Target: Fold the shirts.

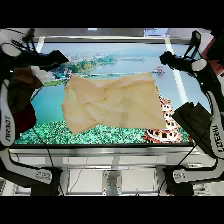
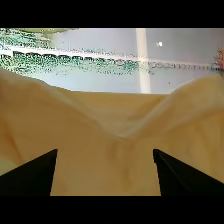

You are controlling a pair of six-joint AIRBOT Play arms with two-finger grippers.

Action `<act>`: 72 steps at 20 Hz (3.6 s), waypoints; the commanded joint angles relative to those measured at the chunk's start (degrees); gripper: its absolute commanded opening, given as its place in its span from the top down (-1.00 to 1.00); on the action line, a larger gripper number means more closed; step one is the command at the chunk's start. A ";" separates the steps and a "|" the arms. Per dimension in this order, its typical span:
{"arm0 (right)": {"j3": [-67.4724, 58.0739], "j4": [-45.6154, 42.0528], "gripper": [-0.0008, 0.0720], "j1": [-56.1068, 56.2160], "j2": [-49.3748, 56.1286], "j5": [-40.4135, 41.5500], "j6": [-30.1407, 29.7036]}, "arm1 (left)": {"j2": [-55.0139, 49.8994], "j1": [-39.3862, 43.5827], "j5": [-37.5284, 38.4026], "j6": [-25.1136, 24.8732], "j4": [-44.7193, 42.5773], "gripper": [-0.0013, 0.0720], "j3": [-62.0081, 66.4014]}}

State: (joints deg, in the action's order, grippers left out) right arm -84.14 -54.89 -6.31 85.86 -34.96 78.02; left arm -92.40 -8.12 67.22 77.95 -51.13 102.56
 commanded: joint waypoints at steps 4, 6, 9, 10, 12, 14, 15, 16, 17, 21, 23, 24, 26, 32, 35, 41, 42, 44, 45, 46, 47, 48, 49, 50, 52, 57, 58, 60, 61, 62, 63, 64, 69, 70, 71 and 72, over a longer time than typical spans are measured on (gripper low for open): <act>0.04 -11.87 -0.08 -13.11 -9.05 -25.05 0.17 | 19.15 -12.09 16.92 -4.72 -10.91 -0.59 -3.30; 0.07 -13.75 -0.08 -16.24 -11.45 -29.16 0.09 | 27.93 -16.50 16.20 -6.08 -11.02 -0.59 -16.44; 1.36 -13.29 -0.08 -18.32 -13.33 -32.61 -0.09 | 41.72 -20.50 9.03 -5.84 -6.93 -0.59 -46.60; 1.97 -12.96 -0.08 -18.21 -13.42 -33.97 -0.24 | 45.70 -20.65 5.01 -4.48 -2.75 -0.59 -56.81; 3.72 -8.81 -0.08 -18.12 -13.42 -35.43 -2.99 | 49.62 -20.63 -0.76 -2.91 6.91 -0.59 -72.11; 5.07 -4.55 -0.08 -18.12 -13.42 -35.43 -5.09 | 49.59 -20.61 -4.46 -2.43 11.67 -0.59 -80.94; 5.18 -3.52 -0.08 -18.10 -13.40 -35.50 -5.73 | 49.59 -20.59 -5.55 -1.73 11.65 -0.59 -83.45; 5.16 -2.82 -0.08 -18.01 -13.51 -35.39 -6.16 | 49.59 -20.33 -6.34 -1.66 11.61 -0.59 -85.31; 5.16 -2.69 -0.08 -17.86 -13.60 -35.15 -6.16 | 49.59 -19.93 -6.62 -1.75 11.61 -0.59 -86.40; 5.16 0.22 -0.08 -17.64 -13.64 -35.08 -6.82 | 48.72 -14.69 -11.87 1.09 9.53 -0.59 -87.10; 5.16 2.54 -0.08 -17.62 -13.64 -35.26 -7.58 | 46.62 -11.93 -14.21 1.64 9.51 -0.59 -87.10; 5.16 3.17 -0.08 -17.62 -13.64 -35.23 -7.61 | 45.20 -11.04 -15.34 1.84 9.66 -0.59 -87.10; 5.16 3.93 -0.08 -17.62 -13.66 -35.34 -7.61 | 42.10 -10.47 -17.79 1.79 10.86 -0.60 -87.08; 5.16 4.37 -0.08 -17.62 -13.68 -36.57 -7.65 | 34.47 -10.34 -20.52 -6.71 24.24 -0.43 -87.03; 5.16 4.42 -0.08 -17.62 -13.68 -36.76 -7.65 | 31.74 -10.34 -21.11 -10.78 28.79 -0.34 -87.03; 5.16 4.74 -0.08 -16.50 -13.68 -38.21 -7.58 | 28.76 -10.32 -17.53 -20.02 37.24 0.94 -87.01; 5.18 3.96 -0.08 -16.11 -13.68 -39.63 -7.56 | 28.76 -10.34 -16.06 -22.69 39.19 0.93 -86.73; 5.90 -0.85 -0.06 -16.55 -13.79 -42.71 -5.73 | 28.76 -10.34 -15.23 -22.97 39.69 0.93 -85.18; 7.21 -5.07 -0.06 -17.38 -13.97 -44.76 -3.63 | 28.79 -10.34 -14.84 -22.97 39.60 0.93 -84.19; 9.66 -9.22 -0.06 -18.62 -14.43 -47.28 -2.01 | 28.79 -10.34 -14.36 -22.97 39.60 0.93 -83.14; 13.77 -12.28 -0.06 -20.37 -15.28 -49.59 -1.29 | 28.79 -10.34 -13.92 -22.99 39.58 0.93 -82.25; 18.34 -12.55 -0.06 -22.18 -16.31 -50.51 -1.33 | 28.79 -10.34 -13.55 -23.17 39.58 0.93 -81.37; 23.71 -11.47 -0.06 -24.11 -17.64 -49.92 -1.31 | 28.79 -10.34 -13.42 -23.21 39.58 0.93 -80.63; 28.63 -10.34 -0.06 -25.55 -18.86 -48.65 -1.31 | 28.79 -10.34 -13.38 -23.21 39.58 0.93 -79.89; 37.24 -10.27 -0.07 -26.69 -19.98 -45.59 -1.31 | 28.79 -10.34 -13.31 -23.19 39.58 0.93 -78.86; 50.56 -0.17 -0.10 -26.10 -19.96 -35.56 -4.57 | 28.79 -10.34 -11.87 -23.21 39.12 0.93 -78.71; 52.19 1.66 -0.10 -26.10 -19.96 -33.35 -4.66 | 28.79 -10.34 -11.52 -23.23 39.10 0.93 -78.71; 54.36 3.23 -0.10 -26.10 -19.91 -29.88 -4.61 | 28.79 -10.34 -11.19 -23.54 39.10 0.93 -78.71; 55.19 3.67 -0.10 -26.10 -19.91 -28.52 -4.61 | 28.76 -10.34 -11.17 -23.80 39.10 0.93 -78.71; 55.95 4.24 -0.10 -26.10 -19.91 -26.97 -4.61 | 28.79 -10.34 -11.21 -23.80 39.10 0.93 -78.71; 56.61 4.94 -0.10 -26.10 -19.89 -25.49 -4.61 | 28.79 -10.34 -11.21 -23.80 39.10 0.93 -78.71; 57.31 6.25 -0.10 -26.10 -19.89 -23.80 -4.61 | 28.79 -10.34 -11.21 -23.82 39.10 0.93 -78.71; 58.93 14.14 -0.09 -26.10 -19.85 -17.38 -6.21 | 28.76 -10.34 -11.23 -23.87 39.10 0.93 -78.71; 58.93 14.99 -0.09 -26.10 -19.85 -16.81 -6.23 | 28.76 -10.34 -11.23 -23.93 39.10 0.93 -78.71; 58.93 15.61 -0.09 -26.10 -19.82 -16.76 -6.23 | 28.76 -10.34 -11.26 -24.00 39.10 0.93 -78.71; 58.93 15.91 -0.08 -26.08 -19.74 -17.07 -6.29 | 28.76 -10.34 -11.34 -24.02 39.10 0.93 -78.71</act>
State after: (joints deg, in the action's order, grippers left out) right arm -25.63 -42.02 -32.40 66.00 -54.30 72.18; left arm -63.61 -18.44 55.99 54.04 -12.01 23.79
